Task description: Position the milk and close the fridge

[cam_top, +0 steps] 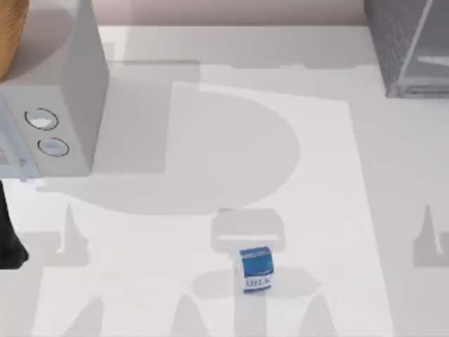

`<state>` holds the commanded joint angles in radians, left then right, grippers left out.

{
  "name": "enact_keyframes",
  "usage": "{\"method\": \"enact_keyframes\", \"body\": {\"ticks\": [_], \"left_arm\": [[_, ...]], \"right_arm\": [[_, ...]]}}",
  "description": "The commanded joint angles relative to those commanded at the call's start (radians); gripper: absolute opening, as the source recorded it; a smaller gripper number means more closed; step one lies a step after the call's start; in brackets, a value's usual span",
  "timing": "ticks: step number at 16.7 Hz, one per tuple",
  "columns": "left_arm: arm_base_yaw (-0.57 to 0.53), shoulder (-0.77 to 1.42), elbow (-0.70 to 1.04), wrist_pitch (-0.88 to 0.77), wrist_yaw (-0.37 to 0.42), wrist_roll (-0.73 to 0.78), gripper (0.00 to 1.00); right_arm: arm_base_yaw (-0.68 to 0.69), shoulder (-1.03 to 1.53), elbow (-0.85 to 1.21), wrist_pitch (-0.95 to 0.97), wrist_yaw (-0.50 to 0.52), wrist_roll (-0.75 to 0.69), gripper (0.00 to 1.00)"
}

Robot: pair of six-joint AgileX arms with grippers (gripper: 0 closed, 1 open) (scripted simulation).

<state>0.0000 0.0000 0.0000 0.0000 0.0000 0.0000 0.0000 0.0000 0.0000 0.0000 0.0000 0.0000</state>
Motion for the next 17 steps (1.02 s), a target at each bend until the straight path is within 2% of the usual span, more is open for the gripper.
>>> {"method": "enact_keyframes", "body": {"ticks": [3, 6, 17], "left_arm": [[0.0, 0.0, 0.0, 0.0, 0.0, 0.0, 1.0], [0.0, 0.0, 0.0, 0.0, 0.0, 0.0, 1.0], [0.0, 0.0, 0.0, 0.0, 0.0, 0.0, 1.0]], "right_arm": [[0.013, 0.013, 0.001, 0.013, 0.013, 0.001, 1.0], [0.111, 0.096, 0.009, 0.1, 0.11, 0.001, 1.0], [0.787, 0.645, 0.025, 0.622, 0.786, 0.01, 1.0]]}}
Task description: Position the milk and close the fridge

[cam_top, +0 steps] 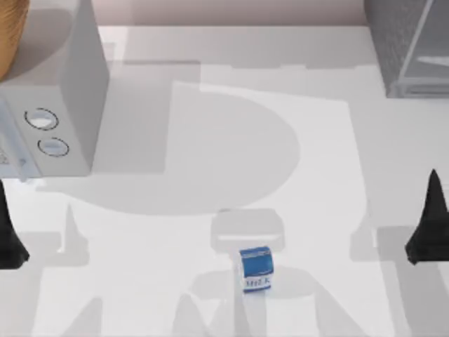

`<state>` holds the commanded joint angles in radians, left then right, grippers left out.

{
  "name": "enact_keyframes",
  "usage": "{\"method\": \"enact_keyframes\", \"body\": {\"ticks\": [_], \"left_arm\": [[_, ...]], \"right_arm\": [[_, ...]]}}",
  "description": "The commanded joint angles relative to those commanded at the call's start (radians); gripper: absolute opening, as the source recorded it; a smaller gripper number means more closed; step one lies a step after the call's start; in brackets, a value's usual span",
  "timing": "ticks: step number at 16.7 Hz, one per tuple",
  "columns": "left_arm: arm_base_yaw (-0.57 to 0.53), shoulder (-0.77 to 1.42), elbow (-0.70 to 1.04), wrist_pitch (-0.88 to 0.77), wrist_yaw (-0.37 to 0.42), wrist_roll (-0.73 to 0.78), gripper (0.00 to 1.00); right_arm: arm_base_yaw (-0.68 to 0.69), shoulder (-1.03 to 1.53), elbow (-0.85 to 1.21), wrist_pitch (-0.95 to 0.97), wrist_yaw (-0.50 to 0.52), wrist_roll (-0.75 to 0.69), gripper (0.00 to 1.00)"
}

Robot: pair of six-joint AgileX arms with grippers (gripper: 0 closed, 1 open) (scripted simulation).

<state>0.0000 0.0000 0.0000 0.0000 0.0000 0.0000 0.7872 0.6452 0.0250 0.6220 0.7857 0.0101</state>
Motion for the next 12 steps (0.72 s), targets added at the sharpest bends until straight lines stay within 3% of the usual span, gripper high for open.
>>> {"method": "enact_keyframes", "body": {"ticks": [4, 12], "left_arm": [[0.0, 0.0, 0.0, 0.0, 0.0, 0.0, 1.0], [0.0, 0.0, 0.0, 0.0, 0.0, 0.0, 1.0]], "right_arm": [[0.126, 0.112, -0.001, 0.099, 0.131, 0.007, 1.0], [0.154, 0.155, 0.012, 0.128, 0.151, 0.016, 1.0]]}}
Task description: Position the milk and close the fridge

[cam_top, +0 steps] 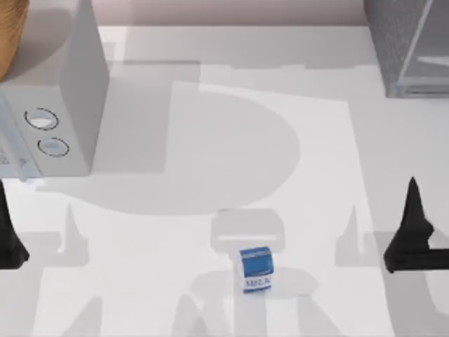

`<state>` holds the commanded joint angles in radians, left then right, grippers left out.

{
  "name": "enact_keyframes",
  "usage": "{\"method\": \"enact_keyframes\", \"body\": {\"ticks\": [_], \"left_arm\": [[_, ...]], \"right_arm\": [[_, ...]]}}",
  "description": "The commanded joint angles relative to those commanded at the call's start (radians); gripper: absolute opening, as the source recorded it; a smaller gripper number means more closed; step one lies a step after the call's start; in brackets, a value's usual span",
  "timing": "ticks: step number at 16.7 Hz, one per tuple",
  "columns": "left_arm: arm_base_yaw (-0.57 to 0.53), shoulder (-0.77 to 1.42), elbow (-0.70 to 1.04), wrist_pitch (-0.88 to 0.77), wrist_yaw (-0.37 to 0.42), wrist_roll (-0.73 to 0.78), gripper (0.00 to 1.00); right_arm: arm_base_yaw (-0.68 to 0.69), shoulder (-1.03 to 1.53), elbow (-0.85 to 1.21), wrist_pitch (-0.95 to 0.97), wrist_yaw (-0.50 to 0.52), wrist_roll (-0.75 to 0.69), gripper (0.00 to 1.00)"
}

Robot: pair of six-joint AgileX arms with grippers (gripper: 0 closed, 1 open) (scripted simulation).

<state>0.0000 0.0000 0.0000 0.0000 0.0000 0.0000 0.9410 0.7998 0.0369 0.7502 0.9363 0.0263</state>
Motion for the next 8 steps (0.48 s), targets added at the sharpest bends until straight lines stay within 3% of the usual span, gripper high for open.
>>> {"method": "enact_keyframes", "body": {"ticks": [8], "left_arm": [[0.0, 0.0, 0.0, 0.0, 0.0, 0.0, 1.0]], "right_arm": [[0.21, 0.54, 0.166, 0.259, 0.137, 0.102, 1.0]]}}
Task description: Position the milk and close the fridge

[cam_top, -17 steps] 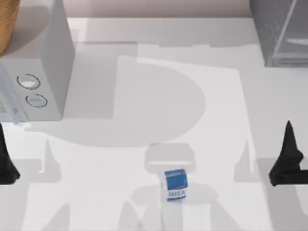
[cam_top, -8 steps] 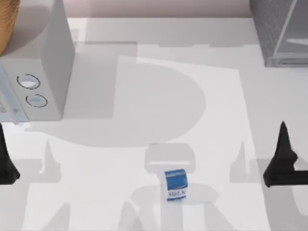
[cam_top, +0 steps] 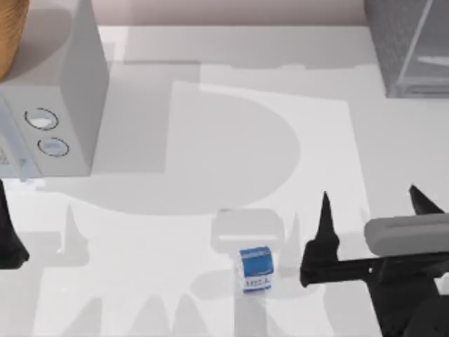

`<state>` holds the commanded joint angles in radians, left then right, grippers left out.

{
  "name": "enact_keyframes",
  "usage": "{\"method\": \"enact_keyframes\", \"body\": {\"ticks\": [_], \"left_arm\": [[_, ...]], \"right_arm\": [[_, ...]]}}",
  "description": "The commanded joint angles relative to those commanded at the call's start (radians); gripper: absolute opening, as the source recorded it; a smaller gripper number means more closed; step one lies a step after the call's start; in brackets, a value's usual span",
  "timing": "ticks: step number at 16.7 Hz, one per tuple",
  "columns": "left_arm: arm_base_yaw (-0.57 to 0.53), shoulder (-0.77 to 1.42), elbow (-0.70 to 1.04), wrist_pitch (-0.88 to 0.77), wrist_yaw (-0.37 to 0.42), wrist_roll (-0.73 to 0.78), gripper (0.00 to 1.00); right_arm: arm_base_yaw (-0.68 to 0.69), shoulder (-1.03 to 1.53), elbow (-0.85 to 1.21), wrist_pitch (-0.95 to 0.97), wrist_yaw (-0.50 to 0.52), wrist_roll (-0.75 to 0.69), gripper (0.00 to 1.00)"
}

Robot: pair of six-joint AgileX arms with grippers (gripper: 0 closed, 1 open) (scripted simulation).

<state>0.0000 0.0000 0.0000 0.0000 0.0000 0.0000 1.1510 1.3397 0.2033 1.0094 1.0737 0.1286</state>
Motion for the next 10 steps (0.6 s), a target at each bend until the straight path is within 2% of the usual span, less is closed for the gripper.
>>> {"method": "enact_keyframes", "body": {"ticks": [6, 10], "left_arm": [[0.0, 0.0, 0.0, 0.0, 0.0, 0.0, 1.0], [0.0, 0.0, 0.0, 0.0, 0.0, 0.0, 1.0]], "right_arm": [[0.166, 0.556, 0.162, 0.23, 0.11, 0.114, 1.0], [0.234, 0.769, 0.238, 0.332, 0.15, 0.171, 1.0]]}}
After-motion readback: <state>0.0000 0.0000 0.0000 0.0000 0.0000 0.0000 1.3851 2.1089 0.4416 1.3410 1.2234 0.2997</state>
